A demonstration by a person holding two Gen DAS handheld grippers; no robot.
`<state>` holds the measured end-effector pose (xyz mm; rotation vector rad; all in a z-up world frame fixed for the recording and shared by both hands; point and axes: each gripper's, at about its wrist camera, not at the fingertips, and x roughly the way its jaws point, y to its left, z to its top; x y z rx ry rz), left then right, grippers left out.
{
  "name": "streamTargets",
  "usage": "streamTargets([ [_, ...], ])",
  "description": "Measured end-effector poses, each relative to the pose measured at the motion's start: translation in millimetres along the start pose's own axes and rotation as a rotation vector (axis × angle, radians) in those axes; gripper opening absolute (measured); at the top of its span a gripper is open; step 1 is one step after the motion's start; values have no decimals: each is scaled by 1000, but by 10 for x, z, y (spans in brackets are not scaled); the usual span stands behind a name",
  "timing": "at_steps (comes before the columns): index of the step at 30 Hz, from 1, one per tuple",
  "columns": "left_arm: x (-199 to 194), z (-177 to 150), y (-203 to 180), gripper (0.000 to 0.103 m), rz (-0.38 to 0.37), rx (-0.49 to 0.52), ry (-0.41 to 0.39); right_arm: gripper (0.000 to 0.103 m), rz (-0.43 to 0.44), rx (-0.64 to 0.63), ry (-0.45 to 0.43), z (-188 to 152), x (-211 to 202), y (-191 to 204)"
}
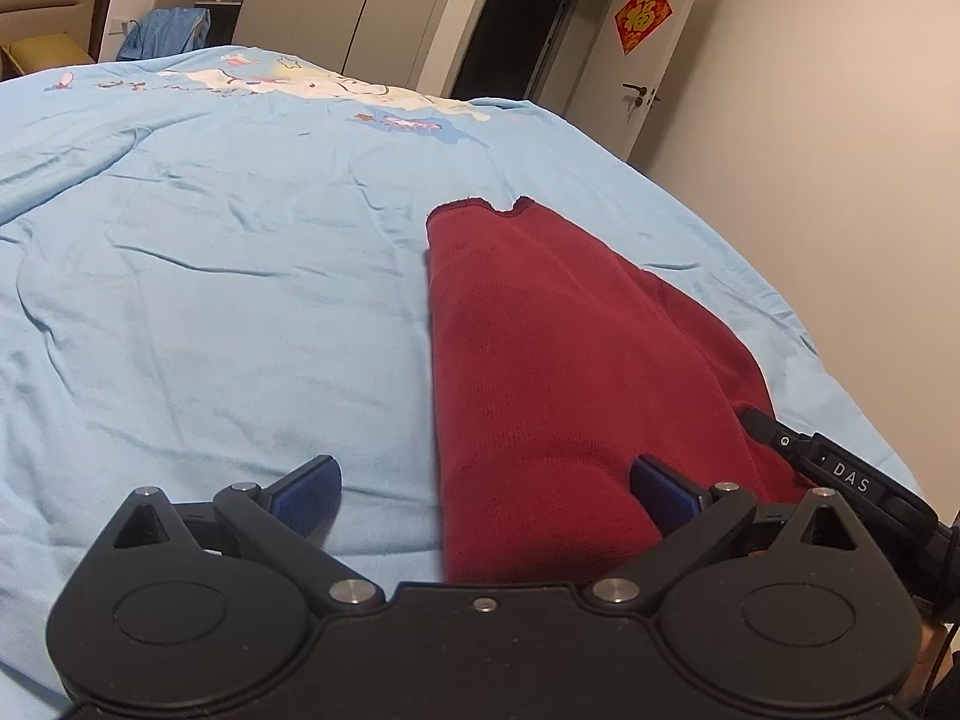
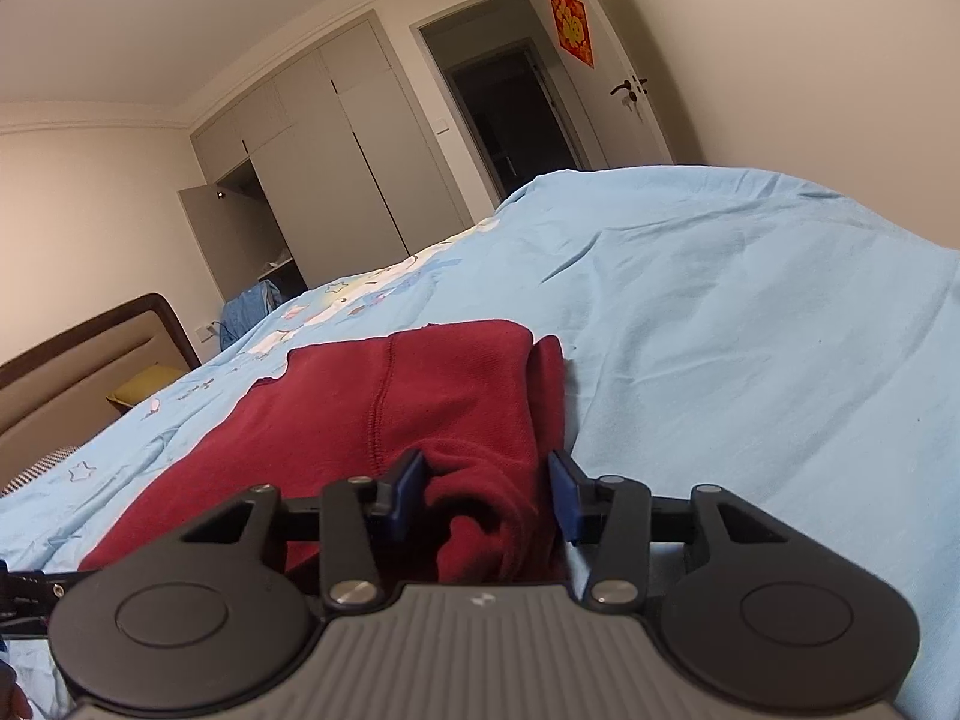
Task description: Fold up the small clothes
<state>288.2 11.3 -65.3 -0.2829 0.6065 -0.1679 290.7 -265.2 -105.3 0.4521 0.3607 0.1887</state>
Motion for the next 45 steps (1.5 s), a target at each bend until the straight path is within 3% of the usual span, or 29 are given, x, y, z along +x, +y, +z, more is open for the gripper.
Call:
streamTargets([
  [6,37,10,31,103,-16,-5,6,61,46,82,58,116,82,-123],
  [10,57,12,42,102,-21,-1,10,75,63,71,88,231,210,-99],
  [13,69,9,40,102,-22,7,12,76,52,48,101,281,316,-45],
  [15,74,10,37,102,-23,10,13,72,46,43,106,269,371,-37],
  [18,70,33,42,103,-32,11,19,58,52,46,95,204,378,-76],
  [20,44,65,72,102,-63,6,12,48,64,50,83,175,366,-99],
  [23,-51,133,158,102,-117,-25,-41,43,66,48,70,149,342,-107],
  [26,-73,260,233,102,-128,-49,-61,41,69,46,60,135,330,-103],
  [30,91,459,349,99,-71,-79,-19,40,74,52,54,124,316,-117],
  [37,451,626,659,85,-152,-255,62,40,76,53,47,104,302,-127],
  [45,565,664,606,68,-202,-262,100,40,76,53,47,102,302,-128],
])
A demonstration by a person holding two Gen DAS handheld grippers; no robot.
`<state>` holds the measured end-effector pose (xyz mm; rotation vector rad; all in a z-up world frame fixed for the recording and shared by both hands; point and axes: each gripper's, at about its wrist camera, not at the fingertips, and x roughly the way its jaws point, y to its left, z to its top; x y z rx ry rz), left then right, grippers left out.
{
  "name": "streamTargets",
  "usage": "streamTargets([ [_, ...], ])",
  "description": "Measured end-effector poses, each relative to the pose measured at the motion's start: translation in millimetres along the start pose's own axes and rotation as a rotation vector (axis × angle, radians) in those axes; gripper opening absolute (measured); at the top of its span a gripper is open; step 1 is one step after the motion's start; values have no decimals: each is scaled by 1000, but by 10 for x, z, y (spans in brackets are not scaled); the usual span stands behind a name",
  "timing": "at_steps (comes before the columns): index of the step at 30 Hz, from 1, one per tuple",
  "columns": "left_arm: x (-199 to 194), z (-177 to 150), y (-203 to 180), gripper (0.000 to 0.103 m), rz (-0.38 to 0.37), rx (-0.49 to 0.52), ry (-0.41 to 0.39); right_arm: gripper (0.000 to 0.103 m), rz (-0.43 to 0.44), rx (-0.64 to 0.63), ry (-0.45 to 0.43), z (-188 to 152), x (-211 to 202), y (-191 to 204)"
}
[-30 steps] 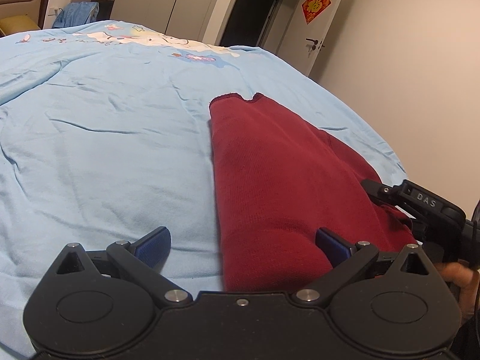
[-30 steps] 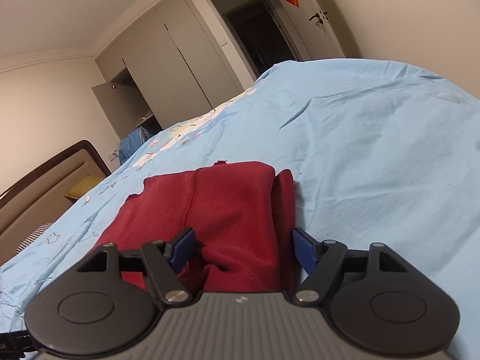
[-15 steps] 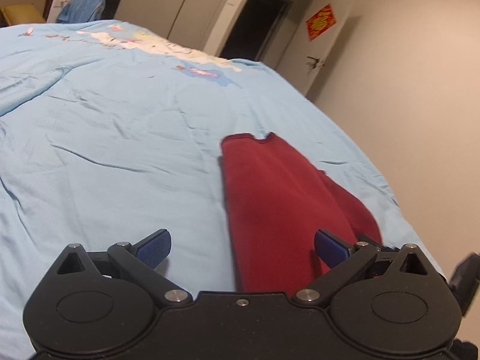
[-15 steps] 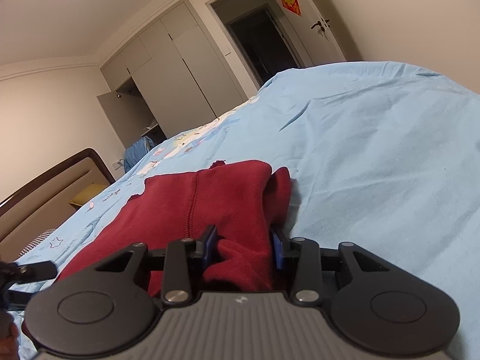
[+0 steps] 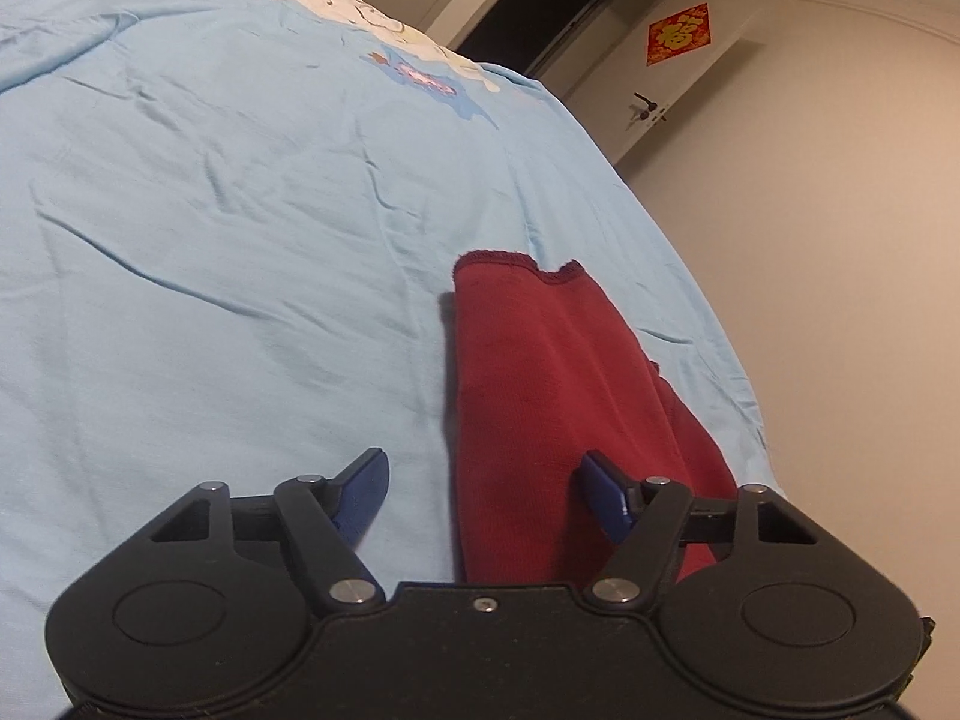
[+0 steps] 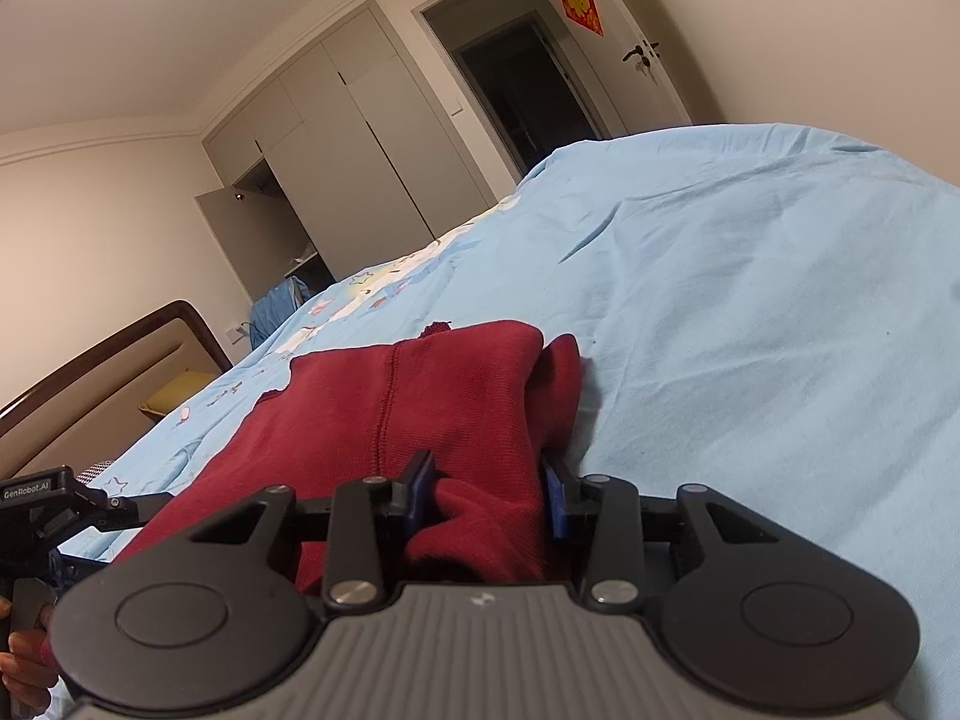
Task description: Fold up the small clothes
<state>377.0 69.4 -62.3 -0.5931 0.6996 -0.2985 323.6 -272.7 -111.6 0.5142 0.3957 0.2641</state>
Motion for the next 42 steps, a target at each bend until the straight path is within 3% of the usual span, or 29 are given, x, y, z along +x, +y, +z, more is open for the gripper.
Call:
streamTargets([
  [3,79,10,22,54,-29,-22,32,40,0,0,0,0,0,0],
  [4,116,10,31,44,-37,-31,46,40,-1,-1,0,0,0,0],
  [7,176,-1,17,40,-16,-37,57,40,0,-1,-1,2,0,-3],
  [14,124,-28,-241,31,67,102,22,32,3,-7,-7,-6,-23,5],
  [20,46,-63,-455,27,127,232,-24,21,20,30,4,109,-67,1],
  [32,-310,80,-856,23,138,451,-145,19,111,-109,-76,540,-114,543],
  [42,-679,510,-683,24,212,448,-221,19,199,-139,-37,746,448,1037],
])
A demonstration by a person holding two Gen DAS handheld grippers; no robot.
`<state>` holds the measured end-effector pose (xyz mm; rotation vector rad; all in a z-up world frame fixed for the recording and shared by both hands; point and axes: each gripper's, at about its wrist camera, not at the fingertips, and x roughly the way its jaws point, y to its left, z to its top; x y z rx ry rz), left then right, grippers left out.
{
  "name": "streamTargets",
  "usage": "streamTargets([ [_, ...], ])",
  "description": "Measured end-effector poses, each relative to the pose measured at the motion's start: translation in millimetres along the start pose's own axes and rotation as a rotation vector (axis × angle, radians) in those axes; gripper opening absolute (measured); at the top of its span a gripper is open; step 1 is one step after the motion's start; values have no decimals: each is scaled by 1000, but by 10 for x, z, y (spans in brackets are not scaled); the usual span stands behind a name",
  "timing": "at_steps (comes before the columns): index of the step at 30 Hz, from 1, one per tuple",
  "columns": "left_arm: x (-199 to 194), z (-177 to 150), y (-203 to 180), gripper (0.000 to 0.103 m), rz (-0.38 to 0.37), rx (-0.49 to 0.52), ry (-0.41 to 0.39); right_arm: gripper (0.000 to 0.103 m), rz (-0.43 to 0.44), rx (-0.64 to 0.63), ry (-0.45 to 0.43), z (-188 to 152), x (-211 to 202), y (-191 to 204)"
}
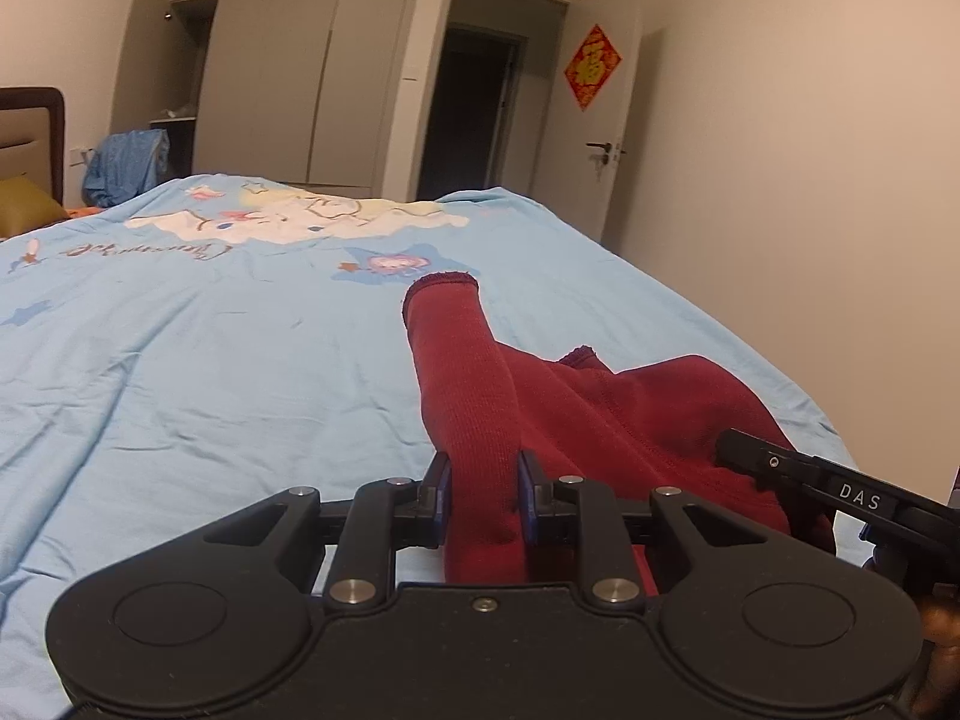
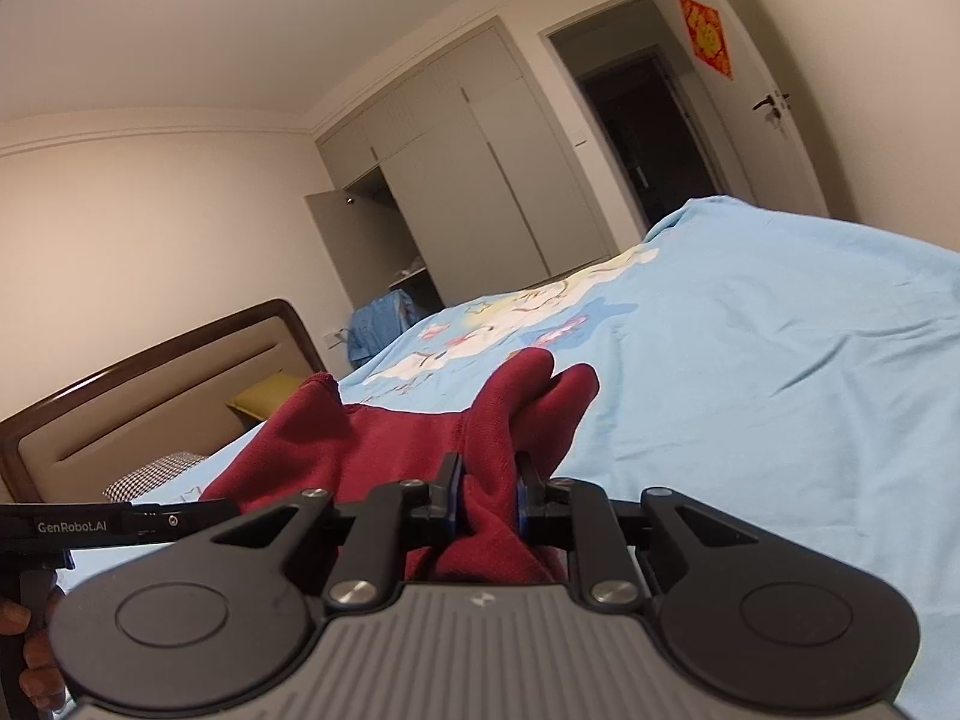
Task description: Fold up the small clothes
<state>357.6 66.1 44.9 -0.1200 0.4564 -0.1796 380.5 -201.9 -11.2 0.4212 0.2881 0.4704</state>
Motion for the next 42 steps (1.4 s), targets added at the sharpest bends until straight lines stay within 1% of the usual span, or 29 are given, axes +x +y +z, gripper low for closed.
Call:
streamTargets([
  [6,40,51,351,24,55,-21,49,19,19,-3,78,-107,399,151],
  [10,104,-36,504,24,82,-30,94,19,8,-25,130,-238,574,209],
  [12,136,-97,554,24,84,-41,113,19,-7,-29,143,-290,606,213],
  [17,229,-236,618,24,110,-47,134,19,-41,-20,157,-387,611,169],
  [28,363,-351,649,24,143,-32,174,20,-77,-4,172,-532,611,90],
  [34,426,-428,676,25,153,-35,195,24,-87,7,180,-563,641,68],
  [39,423,-408,699,28,151,-43,200,27,-89,12,181,-541,666,68],
  [42,407,-390,678,30,157,-52,199,33,-90,12,177,-540,649,73],
])
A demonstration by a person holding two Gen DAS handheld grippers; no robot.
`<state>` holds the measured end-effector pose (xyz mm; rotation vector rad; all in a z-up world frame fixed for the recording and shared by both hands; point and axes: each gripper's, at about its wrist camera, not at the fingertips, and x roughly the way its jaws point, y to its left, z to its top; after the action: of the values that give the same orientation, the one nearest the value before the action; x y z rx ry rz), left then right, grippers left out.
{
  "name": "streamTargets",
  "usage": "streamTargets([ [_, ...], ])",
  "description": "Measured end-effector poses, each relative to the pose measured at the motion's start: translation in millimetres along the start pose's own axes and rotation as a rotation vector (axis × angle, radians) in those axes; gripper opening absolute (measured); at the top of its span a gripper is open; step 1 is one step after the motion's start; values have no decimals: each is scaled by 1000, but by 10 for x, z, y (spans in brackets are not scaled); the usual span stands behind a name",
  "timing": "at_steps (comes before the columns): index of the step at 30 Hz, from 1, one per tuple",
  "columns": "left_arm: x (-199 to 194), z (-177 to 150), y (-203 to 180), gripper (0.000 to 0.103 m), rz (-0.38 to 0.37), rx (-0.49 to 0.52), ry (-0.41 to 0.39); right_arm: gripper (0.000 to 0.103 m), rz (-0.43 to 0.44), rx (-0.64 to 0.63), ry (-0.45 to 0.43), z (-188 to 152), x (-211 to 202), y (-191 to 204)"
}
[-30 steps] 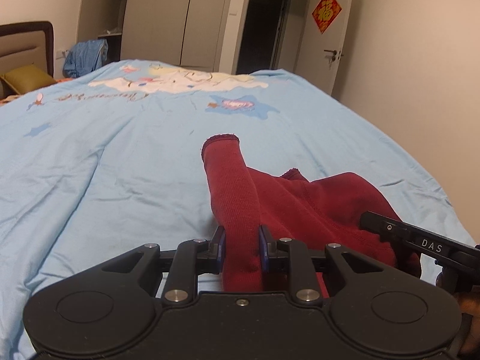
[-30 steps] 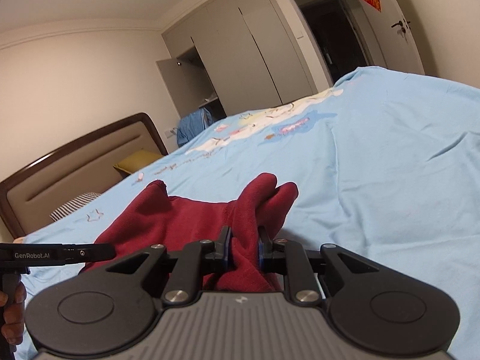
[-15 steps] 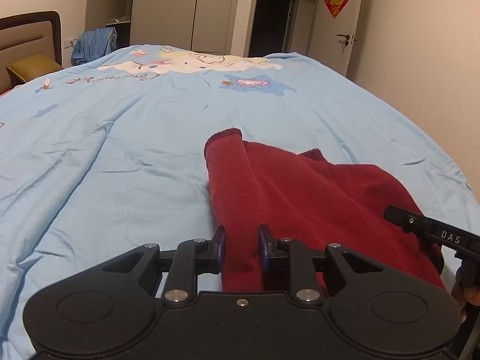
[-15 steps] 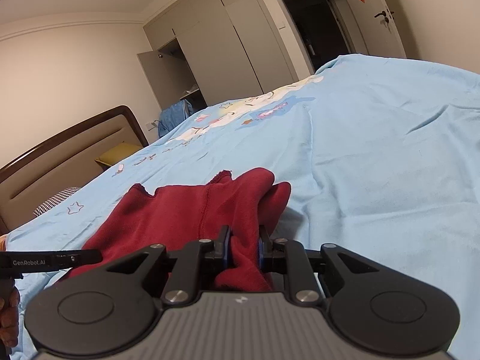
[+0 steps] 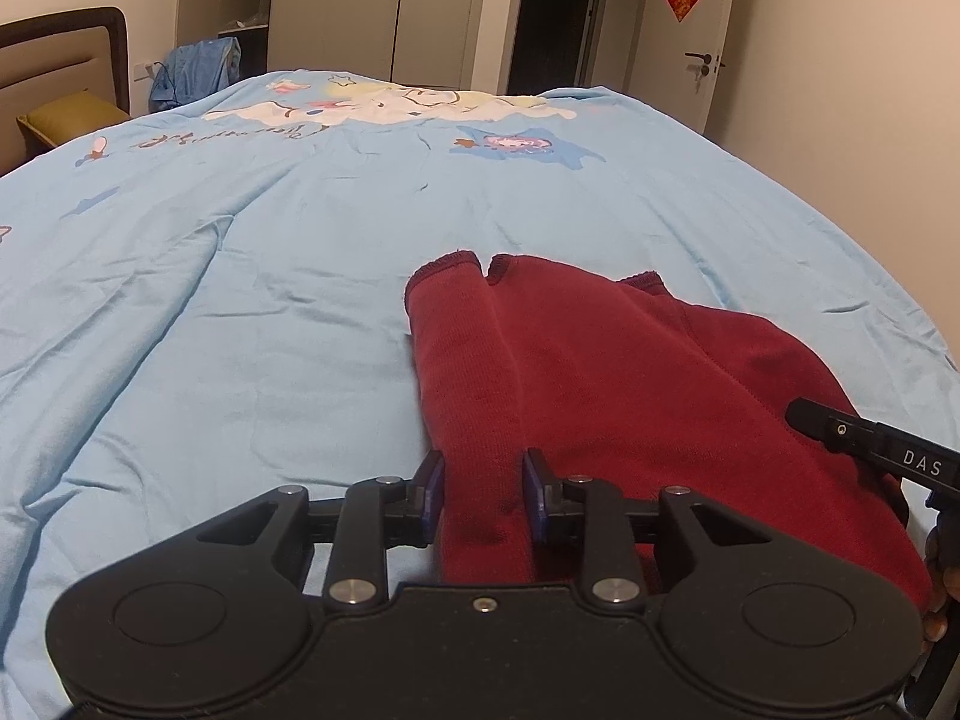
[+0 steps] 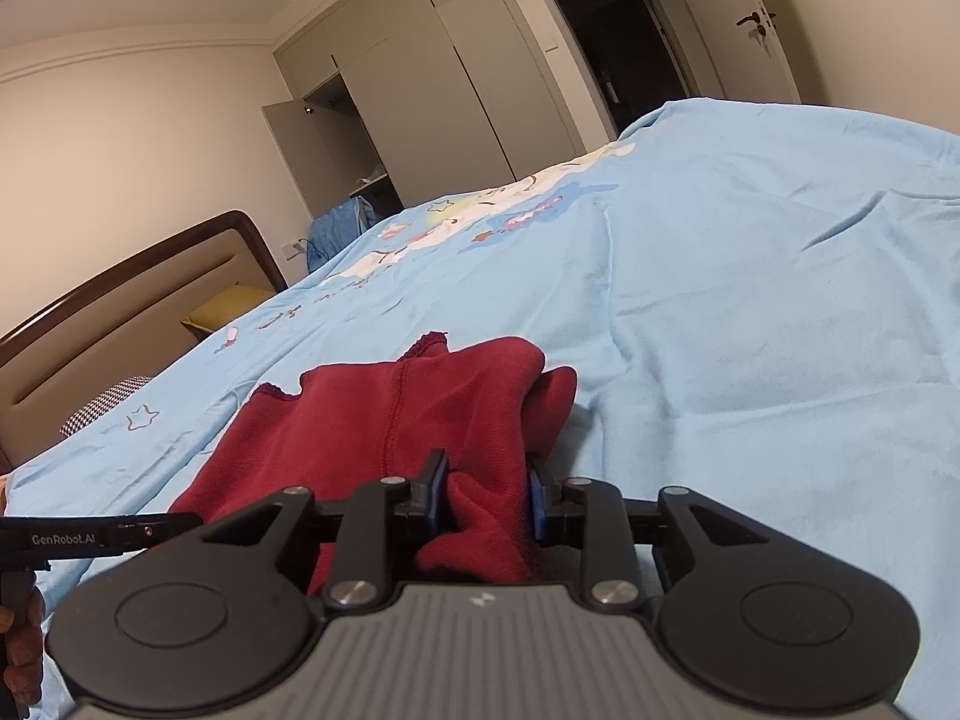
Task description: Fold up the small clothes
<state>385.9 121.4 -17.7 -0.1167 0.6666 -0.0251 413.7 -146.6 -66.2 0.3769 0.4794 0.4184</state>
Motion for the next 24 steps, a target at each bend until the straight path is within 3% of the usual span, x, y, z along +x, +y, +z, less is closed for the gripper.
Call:
streamTargets([
  [4,-41,21,-26,35,16,-11,-3,40,-4,1,-20,20,-47,15],
  [6,-73,27,-34,43,25,-13,-5,50,-1,-3,-40,31,-104,34],
  [8,-121,41,-30,61,31,-26,-14,60,3,-9,-57,50,-162,55],
  [12,-241,56,-23,72,30,-52,-37,74,0,-29,-95,109,-295,114],
  [17,-441,80,-54,95,46,-63,-92,95,5,-49,-165,183,-515,203],
  [20,-596,93,-68,101,50,-81,-143,102,4,-58,-209,224,-663,258],
  [24,-798,96,-100,102,35,-98,-200,103,11,-73,-246,255,-843,328],
])
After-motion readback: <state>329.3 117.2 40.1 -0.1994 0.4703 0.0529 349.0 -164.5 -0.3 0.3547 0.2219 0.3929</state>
